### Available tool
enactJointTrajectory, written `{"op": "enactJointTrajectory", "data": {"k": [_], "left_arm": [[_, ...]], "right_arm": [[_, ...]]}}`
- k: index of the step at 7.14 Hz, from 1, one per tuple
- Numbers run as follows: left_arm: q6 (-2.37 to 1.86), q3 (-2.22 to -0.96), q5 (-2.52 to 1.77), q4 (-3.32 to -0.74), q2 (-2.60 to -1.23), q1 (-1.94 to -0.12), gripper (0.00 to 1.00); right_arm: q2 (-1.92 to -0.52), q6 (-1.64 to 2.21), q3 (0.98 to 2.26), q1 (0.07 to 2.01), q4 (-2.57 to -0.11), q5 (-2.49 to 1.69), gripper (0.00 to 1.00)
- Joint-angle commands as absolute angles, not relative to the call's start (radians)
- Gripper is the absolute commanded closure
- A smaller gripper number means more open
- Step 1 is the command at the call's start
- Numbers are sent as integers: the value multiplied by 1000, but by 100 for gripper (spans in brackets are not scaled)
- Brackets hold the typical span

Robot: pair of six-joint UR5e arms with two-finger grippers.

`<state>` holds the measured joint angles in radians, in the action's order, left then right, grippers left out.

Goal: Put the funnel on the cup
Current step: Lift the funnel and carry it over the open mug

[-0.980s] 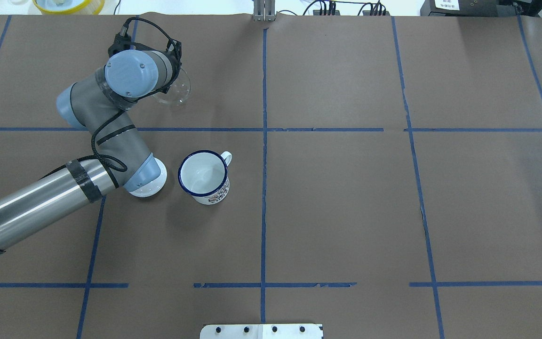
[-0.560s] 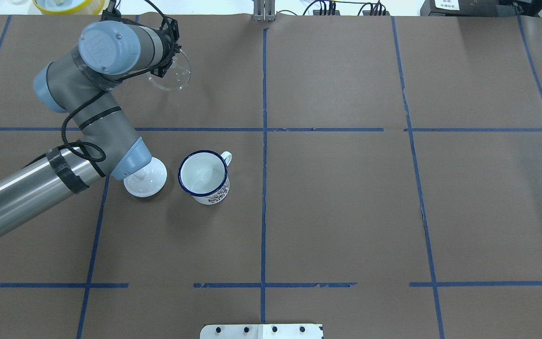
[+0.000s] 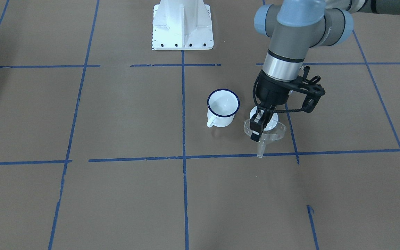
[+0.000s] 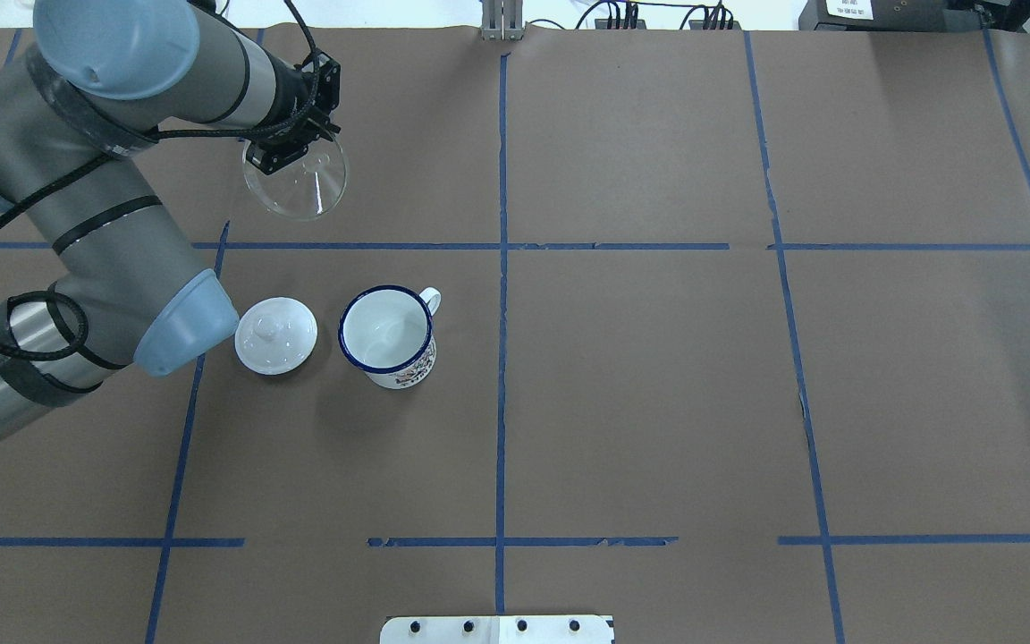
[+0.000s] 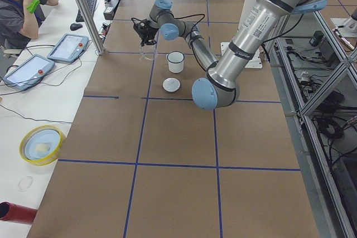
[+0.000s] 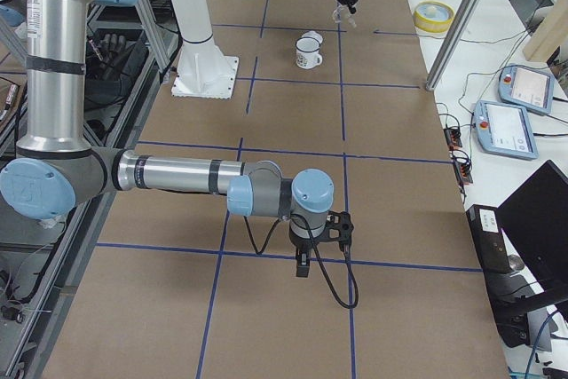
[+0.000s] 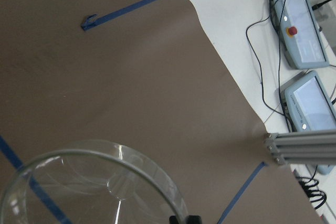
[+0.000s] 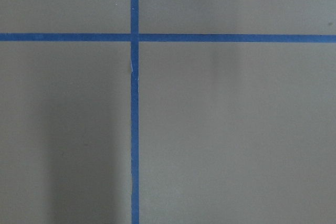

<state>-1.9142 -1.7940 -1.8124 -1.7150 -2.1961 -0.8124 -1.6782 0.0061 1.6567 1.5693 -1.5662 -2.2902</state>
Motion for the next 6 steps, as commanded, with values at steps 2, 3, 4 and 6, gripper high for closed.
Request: {"op": "enactJointTrajectory", "data": {"k": [2, 3, 4, 6], "left_arm": [[-1607, -1864, -1950, -1463, -2209, -796, 100], [-1559, -1879, -1968, -1354, -2245, -776, 100], [-1457, -1881, -2033, -1242, -2308, -772, 100], [-1411, -1847, -2074, -1197, -2356, -732, 100]], "right_arm": [[-1678, 6, 1657, 1569, -1566, -2290, 0], [-1678, 6, 1657, 1569, -1566, -2290, 0], [-1678, 6, 1657, 1569, -1566, -2290, 0], [-1678, 6, 1657, 1569, -1566, -2290, 0]]}}
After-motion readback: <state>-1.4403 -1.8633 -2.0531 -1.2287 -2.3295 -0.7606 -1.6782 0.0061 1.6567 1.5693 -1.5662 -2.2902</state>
